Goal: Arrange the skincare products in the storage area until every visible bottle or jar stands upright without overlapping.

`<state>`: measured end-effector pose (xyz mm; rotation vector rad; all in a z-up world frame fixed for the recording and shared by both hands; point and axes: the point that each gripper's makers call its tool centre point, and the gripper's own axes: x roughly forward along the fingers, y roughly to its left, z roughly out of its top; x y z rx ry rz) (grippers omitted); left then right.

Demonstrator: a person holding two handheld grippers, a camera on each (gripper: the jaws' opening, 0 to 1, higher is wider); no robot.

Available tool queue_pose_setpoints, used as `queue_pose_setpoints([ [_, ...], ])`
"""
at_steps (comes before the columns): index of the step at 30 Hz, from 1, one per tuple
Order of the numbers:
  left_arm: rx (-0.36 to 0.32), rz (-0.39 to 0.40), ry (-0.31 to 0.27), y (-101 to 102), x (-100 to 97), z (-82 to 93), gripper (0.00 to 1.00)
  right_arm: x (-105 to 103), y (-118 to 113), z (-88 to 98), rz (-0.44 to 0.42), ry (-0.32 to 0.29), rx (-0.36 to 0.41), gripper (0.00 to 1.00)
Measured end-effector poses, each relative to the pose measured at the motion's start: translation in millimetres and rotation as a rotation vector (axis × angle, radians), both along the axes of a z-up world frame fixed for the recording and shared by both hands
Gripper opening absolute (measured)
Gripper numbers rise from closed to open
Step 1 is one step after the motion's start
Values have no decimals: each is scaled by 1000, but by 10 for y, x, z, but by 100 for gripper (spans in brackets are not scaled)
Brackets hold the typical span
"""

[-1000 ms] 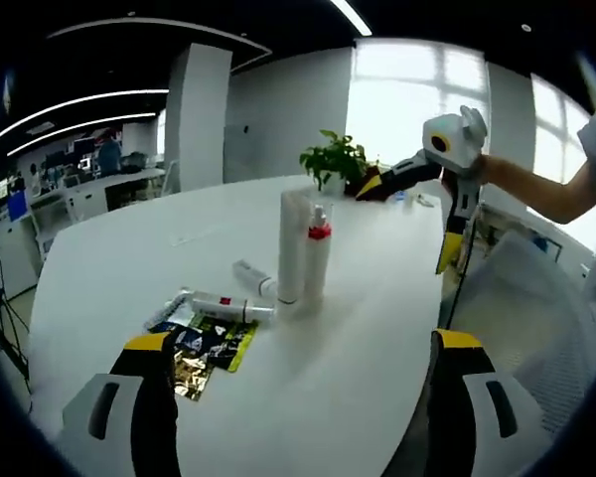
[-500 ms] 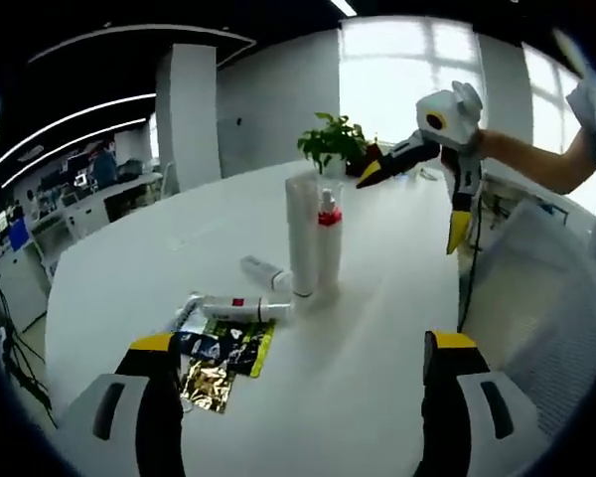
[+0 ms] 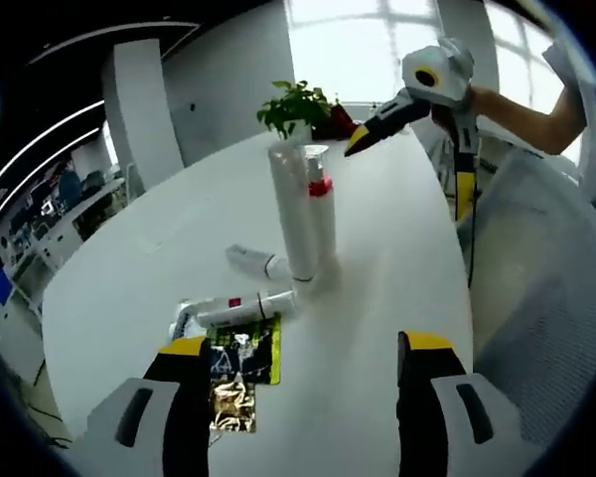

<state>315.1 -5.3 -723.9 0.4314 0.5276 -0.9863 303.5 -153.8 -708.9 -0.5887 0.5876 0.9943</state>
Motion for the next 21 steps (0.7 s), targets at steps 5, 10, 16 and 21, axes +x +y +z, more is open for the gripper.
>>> queue_pose_setpoints([
  [5,54,-40,-16,7,168,-58,71,34,-22,-33,-25,-13,2,100],
  [10,84,-84,-10,-48,278,-108,71,41,-32,-34,-52,-8,22,100],
  [16,125,-105,-29,-73,469,-166,65,37,-11,-43,-53,-45,-10,100],
  [21,121,-101,-23,-68,575,-164,60,42,-18,-85,-68,-47,-18,100],
])
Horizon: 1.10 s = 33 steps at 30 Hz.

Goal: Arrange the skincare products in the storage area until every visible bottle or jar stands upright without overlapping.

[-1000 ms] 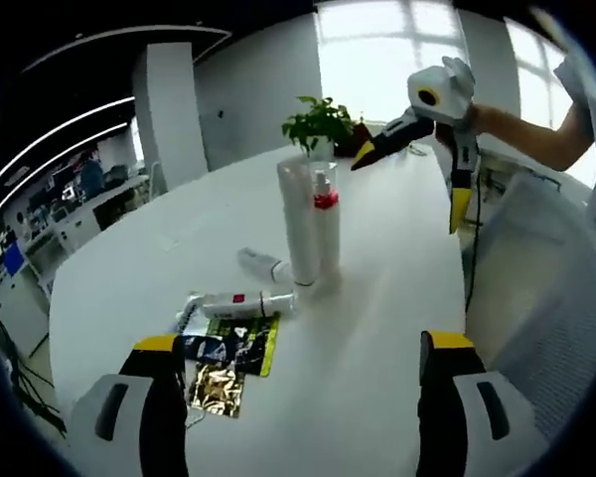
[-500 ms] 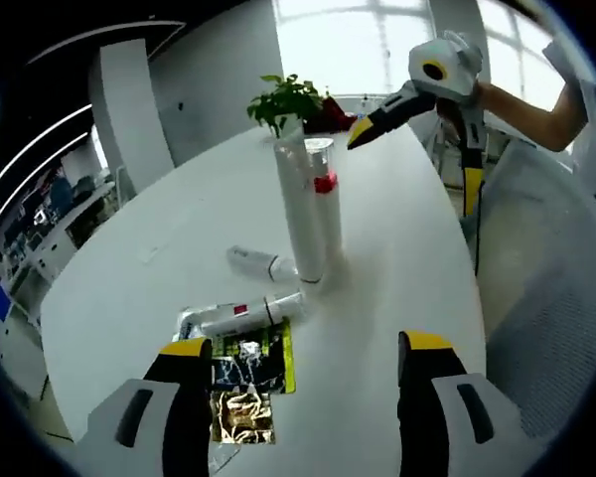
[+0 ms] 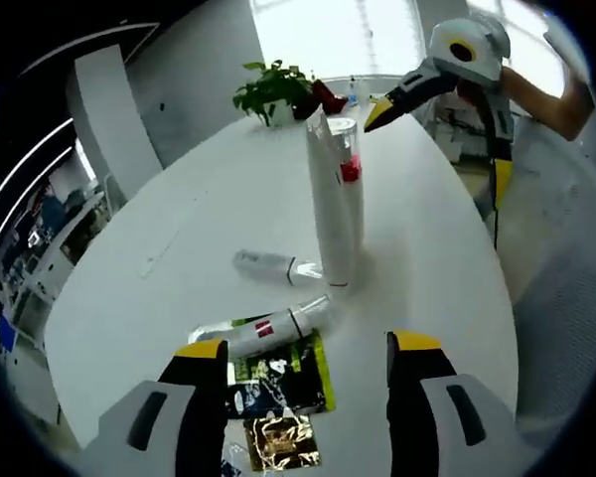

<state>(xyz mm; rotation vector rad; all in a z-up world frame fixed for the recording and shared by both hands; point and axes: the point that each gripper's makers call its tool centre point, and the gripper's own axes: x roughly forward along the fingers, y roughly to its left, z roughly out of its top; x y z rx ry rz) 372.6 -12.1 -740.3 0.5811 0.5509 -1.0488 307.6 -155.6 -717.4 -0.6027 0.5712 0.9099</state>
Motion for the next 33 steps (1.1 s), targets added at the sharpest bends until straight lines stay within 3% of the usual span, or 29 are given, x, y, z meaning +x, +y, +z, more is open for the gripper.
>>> queue_pose_setpoints([
  [5,123,-77,-54,36,84,-86,55,-6,38,-36,-3,15,24,100],
  [6,127,-81,-46,30,87,-102,54,-7,46,-43,-2,17,27,100],
  [8,155,-116,-90,24,165,-109,54,-2,65,-60,-8,24,48,100],
  [13,244,-149,-87,64,272,-221,50,-54,69,-128,-8,49,65,100],
  [16,316,-229,-113,70,330,-287,49,-64,41,-145,-12,52,59,100],
  [21,337,-242,-76,40,409,-372,39,-69,9,-165,-14,43,33,100],
  [27,405,-330,-91,-12,495,-445,40,-74,-30,-210,-8,38,-11,100],
  [33,459,-391,-62,-54,498,-522,39,-95,-23,-217,-7,45,-12,100],
])
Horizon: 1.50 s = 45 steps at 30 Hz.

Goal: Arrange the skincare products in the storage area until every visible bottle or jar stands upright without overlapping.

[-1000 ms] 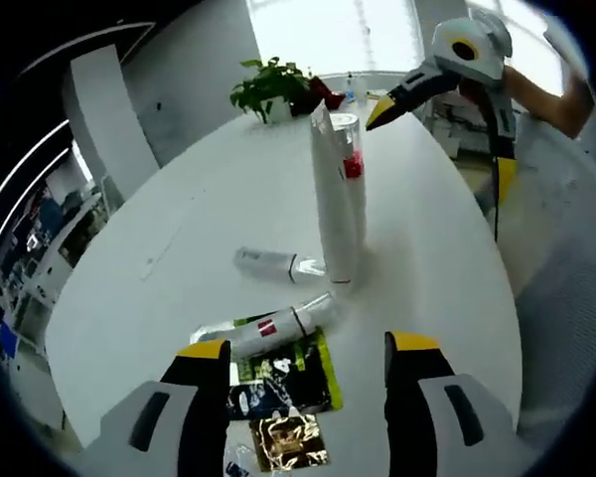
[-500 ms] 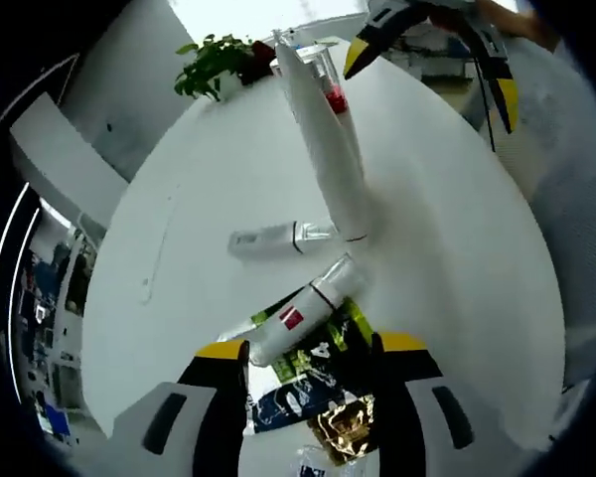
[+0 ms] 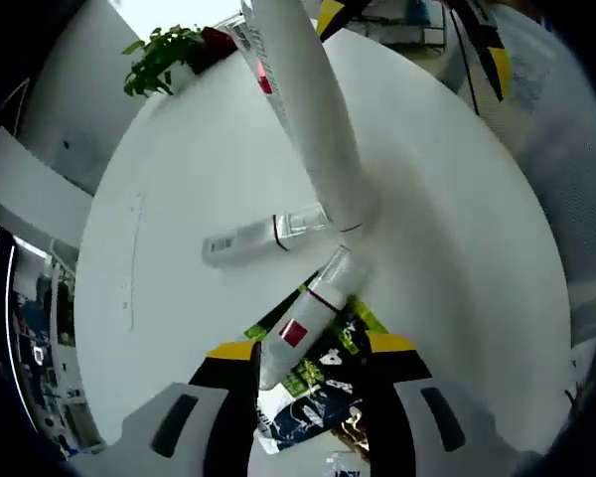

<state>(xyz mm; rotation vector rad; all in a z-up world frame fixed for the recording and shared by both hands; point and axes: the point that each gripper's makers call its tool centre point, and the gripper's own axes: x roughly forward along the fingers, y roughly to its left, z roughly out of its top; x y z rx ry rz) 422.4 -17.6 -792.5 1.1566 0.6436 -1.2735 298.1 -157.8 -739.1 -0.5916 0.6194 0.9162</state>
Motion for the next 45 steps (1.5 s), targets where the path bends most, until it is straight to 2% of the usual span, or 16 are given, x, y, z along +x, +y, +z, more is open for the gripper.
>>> queue_pose_setpoints([
  [12,88,-90,38,-52,87,-172,32,65,-25,-22,0,7,11,100],
  [21,124,-139,49,-79,138,-244,30,41,-41,-23,-8,11,10,100],
  [30,133,-144,55,-78,70,-280,30,22,-42,-36,-12,17,6,100],
  [40,115,-147,52,-50,118,-297,29,-2,-33,-54,-10,25,-1,100],
  [45,105,-135,44,-8,115,-306,25,2,-45,-66,-16,26,-6,100],
])
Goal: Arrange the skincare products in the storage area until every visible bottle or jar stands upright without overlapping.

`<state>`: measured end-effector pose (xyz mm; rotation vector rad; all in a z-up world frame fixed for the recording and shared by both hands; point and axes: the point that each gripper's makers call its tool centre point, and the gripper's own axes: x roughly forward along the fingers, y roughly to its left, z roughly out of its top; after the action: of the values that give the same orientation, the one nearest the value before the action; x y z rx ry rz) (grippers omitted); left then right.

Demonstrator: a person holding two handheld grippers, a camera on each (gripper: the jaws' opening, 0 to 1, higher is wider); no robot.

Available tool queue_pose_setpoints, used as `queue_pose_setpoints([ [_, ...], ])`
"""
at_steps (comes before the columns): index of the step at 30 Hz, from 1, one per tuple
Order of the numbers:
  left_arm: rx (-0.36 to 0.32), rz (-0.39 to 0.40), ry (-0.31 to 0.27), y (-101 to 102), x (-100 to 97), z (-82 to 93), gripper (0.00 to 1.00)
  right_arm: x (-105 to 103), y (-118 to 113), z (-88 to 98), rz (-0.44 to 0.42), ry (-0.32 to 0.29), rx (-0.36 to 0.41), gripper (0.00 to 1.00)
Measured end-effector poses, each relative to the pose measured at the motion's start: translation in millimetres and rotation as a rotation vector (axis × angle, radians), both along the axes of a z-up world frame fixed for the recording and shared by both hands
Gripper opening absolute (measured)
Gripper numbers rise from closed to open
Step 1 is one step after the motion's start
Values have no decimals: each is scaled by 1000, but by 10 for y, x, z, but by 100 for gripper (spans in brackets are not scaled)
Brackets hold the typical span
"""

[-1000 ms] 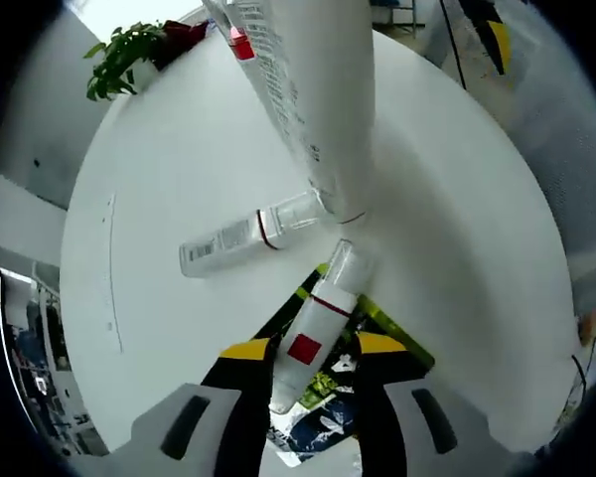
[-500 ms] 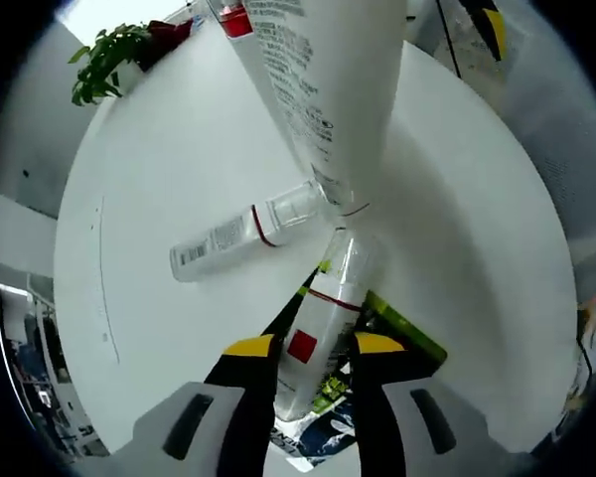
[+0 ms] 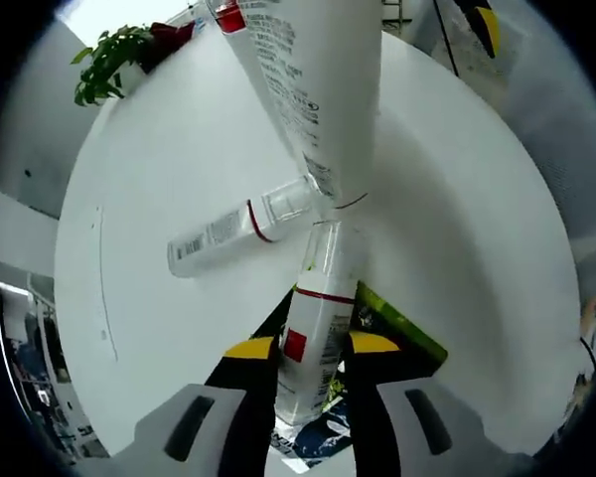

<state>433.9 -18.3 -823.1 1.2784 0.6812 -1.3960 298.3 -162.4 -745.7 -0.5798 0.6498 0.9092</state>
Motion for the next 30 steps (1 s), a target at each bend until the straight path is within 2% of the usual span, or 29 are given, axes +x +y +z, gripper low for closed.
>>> queue_pose_setpoints([
  [1,-7,71,2,23,-9,2,25,-2,3,-2,1,0,-1,99],
  [4,-15,57,-5,49,-40,7,25,-11,16,-8,5,1,-3,100],
  [11,-36,93,-10,115,-156,30,24,16,26,-32,11,7,-2,99],
  [17,-55,180,-20,185,-202,39,24,-3,51,-35,16,9,-1,99],
  [22,-106,233,-30,216,-294,89,23,-46,75,-48,24,16,-4,99],
  [26,-125,272,-18,246,-403,91,23,-53,138,1,17,23,45,95],
  [30,-165,319,-35,311,-448,114,23,-44,163,55,-6,35,98,92],
])
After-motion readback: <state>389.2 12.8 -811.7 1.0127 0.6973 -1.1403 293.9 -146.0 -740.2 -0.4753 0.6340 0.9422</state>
